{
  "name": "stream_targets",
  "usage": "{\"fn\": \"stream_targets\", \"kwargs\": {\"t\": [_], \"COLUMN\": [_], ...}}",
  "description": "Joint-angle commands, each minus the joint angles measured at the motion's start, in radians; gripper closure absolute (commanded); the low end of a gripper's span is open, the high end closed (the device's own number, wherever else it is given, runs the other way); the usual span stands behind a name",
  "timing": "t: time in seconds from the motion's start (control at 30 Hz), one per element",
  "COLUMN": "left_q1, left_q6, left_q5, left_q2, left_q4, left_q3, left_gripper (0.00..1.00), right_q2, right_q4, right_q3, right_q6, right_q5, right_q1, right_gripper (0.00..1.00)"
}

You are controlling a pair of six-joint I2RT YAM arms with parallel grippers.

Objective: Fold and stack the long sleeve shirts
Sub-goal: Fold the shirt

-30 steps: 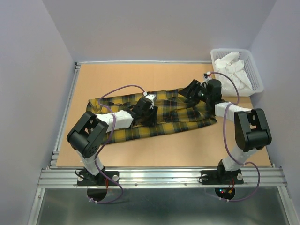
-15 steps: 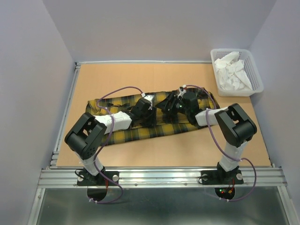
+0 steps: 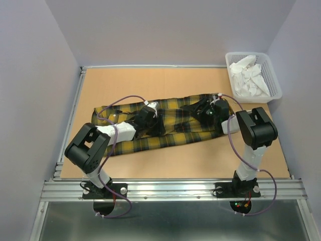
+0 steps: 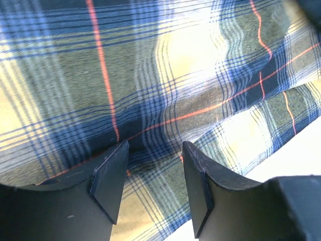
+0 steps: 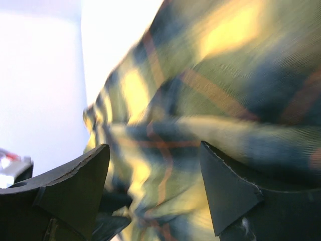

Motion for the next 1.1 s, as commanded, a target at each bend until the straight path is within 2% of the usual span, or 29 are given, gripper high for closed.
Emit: {"fn": "stream_targets", "kwargs": {"t": [0.0, 0.13, 0.23, 0.27, 0.3, 0.37, 0.43, 0.47, 0.57, 0.67, 0.8, 0.87, 1.07], "left_q1": [0.016, 0.016, 0.016, 0.016, 0.018, 0.022, 0.037, 0.059, 0.111, 0.214, 0.323, 0.352, 0.409], "left_q6": [0.002, 0.008, 0.020, 0.031, 0.037, 0.052, 0.077, 0.083, 0.118, 0.117, 0.080, 0.078, 0.083], "left_q5": [-0.023, -0.005, -0.002, -0.006, -0.011, -0.038, -0.069, -0.080, -0.115, -0.182, -0.212, -0.224, -0.239], "left_q2": [-0.001, -0.040, -0.089, -0.121, -0.136, -0.164, -0.193, -0.205, -0.215, -0.198, -0.138, -0.092, 0.044], "left_q4": [-0.215, -0.229, -0.273, -0.304, -0.304, -0.356, -0.407, -0.421, -0.457, -0.470, -0.439, -0.413, -0.392], "left_q3": [-0.073, -0.062, 0.002, 0.022, 0.045, 0.097, 0.183, 0.237, 0.292, 0.324, 0.323, 0.337, 0.407], "left_gripper": [0.41, 0.37, 0.29, 0.24, 0.24, 0.18, 0.14, 0.09, 0.07, 0.07, 0.08, 0.09, 0.09], "right_q2": [0.044, -0.025, -0.130, -0.166, -0.198, -0.293, -0.351, -0.400, -0.470, -0.559, -0.658, -0.694, -0.657], "right_q4": [-0.039, -0.083, -0.275, -0.322, -0.372, -0.517, -0.599, -0.673, -0.821, -0.968, -1.102, -1.156, -1.182], "right_q3": [-0.022, 0.016, 0.066, 0.076, 0.087, 0.113, 0.125, 0.133, 0.141, 0.127, 0.092, 0.070, 0.032], "right_q6": [-0.110, -0.170, -0.259, -0.279, -0.305, -0.370, -0.411, -0.416, -0.425, -0.428, -0.445, -0.442, -0.387], "right_q5": [0.040, 0.016, 0.028, 0.067, 0.091, 0.141, 0.209, 0.227, 0.234, 0.241, 0.279, 0.292, 0.349], "right_q1": [-0.129, -0.163, -0.162, -0.163, -0.163, -0.165, -0.163, -0.163, -0.162, -0.155, -0.137, -0.119, -0.021], "right_gripper": [0.22, 0.22, 0.22, 0.22, 0.22, 0.22, 0.21, 0.21, 0.22, 0.28, 0.46, 0.50, 0.51]}}
